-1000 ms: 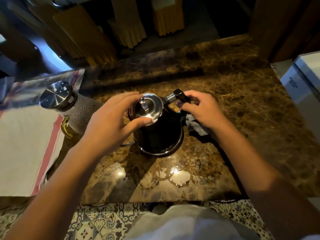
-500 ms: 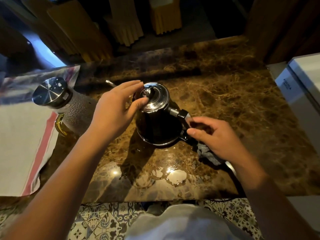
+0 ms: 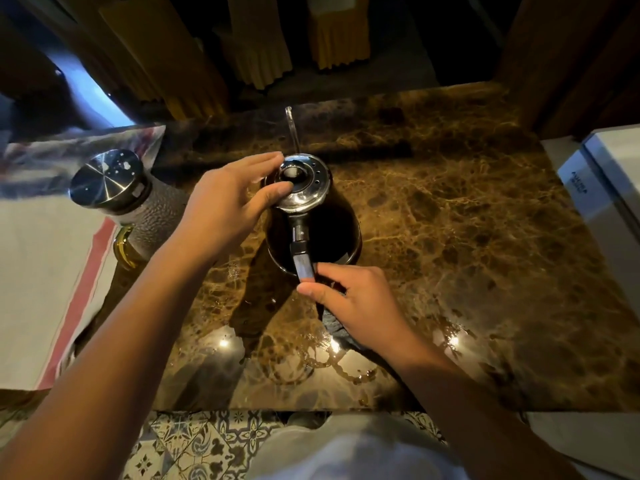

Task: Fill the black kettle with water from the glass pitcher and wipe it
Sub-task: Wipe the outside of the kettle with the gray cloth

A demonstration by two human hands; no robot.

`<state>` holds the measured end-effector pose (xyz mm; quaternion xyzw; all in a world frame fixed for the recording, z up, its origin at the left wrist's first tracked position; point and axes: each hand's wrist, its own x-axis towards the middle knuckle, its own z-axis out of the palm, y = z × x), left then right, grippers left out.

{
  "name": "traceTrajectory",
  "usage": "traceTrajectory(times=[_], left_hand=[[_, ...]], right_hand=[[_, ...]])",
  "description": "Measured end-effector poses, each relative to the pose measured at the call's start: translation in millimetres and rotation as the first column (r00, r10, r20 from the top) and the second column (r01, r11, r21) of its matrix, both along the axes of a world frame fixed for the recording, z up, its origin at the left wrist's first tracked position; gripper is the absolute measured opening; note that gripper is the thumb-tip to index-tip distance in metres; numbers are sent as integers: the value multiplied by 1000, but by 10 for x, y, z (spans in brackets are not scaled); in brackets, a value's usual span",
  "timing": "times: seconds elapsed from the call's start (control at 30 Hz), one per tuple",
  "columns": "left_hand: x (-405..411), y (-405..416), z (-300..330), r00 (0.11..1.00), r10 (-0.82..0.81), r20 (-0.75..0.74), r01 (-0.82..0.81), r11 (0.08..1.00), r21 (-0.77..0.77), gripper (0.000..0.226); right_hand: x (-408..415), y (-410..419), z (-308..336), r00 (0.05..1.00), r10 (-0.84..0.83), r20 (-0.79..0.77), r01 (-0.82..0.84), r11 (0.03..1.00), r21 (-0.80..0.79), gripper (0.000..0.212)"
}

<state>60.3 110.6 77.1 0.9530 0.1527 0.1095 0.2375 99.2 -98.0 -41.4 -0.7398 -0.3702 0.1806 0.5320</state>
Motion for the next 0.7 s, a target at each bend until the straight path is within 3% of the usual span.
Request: traceTrajectory(times=[0.37,0.53,0.63,0.7], left_hand=[[84,162,-83,999,-30,43,31,999,-33,50],[74,89,-112,999,6,53,-6,1000,-15,51],[-54,-41,-112,971,42,234,-67,993,102,50],[-197,-171,-78,932,33,362,-84,988,126,38]], right_hand=[[65,125,-8,1000,-2,-12,1,998,-62,54],[166,49,251,998,40,56,-27,976,-214,44],[283,-75,499,999,-29,-15,27,995,-100,21],[362,-147,686,991,-85,-99,84,996,-11,17]])
